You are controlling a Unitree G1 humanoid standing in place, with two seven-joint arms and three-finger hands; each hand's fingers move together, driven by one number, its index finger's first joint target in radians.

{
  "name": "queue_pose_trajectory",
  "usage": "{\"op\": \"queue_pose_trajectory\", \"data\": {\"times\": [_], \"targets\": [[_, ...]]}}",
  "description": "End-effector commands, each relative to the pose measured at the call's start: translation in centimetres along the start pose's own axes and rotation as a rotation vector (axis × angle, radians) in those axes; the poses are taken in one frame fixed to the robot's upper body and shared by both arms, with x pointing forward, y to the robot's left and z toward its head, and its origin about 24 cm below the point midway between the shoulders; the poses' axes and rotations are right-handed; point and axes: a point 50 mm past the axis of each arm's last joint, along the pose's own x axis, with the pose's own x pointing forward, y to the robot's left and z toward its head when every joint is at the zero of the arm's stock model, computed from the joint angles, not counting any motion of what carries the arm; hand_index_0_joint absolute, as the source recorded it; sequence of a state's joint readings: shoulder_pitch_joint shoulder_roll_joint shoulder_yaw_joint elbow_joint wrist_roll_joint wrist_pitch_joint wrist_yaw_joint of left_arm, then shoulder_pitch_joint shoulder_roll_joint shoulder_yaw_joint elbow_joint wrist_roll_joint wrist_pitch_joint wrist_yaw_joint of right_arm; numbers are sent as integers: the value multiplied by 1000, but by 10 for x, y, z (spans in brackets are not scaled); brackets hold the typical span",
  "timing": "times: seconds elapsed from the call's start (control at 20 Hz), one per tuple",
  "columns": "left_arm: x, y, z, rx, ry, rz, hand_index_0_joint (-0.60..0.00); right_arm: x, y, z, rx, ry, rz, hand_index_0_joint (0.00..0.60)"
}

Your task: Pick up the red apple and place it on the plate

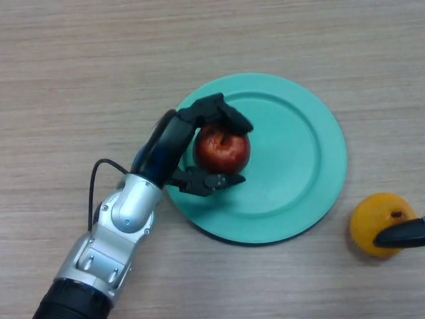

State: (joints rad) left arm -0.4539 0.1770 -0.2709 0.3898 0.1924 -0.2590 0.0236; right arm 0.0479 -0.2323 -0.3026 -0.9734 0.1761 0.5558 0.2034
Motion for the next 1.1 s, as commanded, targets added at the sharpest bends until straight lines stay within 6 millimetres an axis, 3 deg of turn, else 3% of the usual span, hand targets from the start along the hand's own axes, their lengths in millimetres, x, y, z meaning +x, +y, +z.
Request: {"op": "queue_pose_trajectory", "data": {"times": [0.05,0.15,0.25,0.35,0.45,0.6,0.85,1.1], "targets": [[18,29,35,-59,-83,138,-1,-6,-7,29,-71,-222,-15,0],[17,43,54,-19,-56,163,0,-6,-10,30,-88,-223,-22,0],[12,60,85,16,-120,170,0,-5,-10,29,-95,-220,-34,0],[-3,80,120,-23,-214,189,0,-3,-10,30,-108,-220,-31,0],[-21,98,137,-50,-291,260,0,0,-8,29,-112,-216,-24,0],[-51,107,137,-121,-338,295,0,2,-3,31,-103,-216,-8,0],[-92,115,116,-188,-322,271,0,3,1,29,-73,-234,7,0],[-100,118,114,-188,-274,252,0,8,5,29,-50,-225,33,0]]}}
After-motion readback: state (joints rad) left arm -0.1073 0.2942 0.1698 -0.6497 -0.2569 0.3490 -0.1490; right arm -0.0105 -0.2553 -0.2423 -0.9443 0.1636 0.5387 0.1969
